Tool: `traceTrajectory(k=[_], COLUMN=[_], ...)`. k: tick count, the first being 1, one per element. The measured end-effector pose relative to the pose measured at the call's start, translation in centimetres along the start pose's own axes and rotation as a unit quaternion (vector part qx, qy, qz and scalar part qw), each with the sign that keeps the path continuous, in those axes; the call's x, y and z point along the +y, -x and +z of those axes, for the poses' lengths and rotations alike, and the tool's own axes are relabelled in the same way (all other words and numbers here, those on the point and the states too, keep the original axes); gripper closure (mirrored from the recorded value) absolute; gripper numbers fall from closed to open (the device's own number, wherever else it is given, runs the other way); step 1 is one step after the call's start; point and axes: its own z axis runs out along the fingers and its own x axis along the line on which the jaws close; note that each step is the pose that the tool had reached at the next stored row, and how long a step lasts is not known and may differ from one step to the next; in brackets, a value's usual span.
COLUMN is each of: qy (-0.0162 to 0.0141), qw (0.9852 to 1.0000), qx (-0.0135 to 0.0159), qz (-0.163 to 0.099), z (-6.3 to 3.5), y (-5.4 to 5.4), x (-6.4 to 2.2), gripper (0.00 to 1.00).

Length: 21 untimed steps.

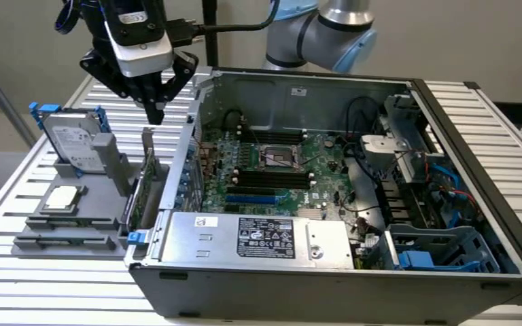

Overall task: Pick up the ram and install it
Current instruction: 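Reach for the ram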

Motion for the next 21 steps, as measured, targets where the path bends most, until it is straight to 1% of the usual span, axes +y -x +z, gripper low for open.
traceTrajectory(k=[13, 21], qy=[0.0000, -0.0003], qw=[1.0000, 1.0000], qx=[0.0000, 0.0005], qz=[0.000, 0.000], z=[0.08, 0.37], y=[-5.8, -8.9], x=[-1.70, -2.60], gripper=[0.89, 0.89])
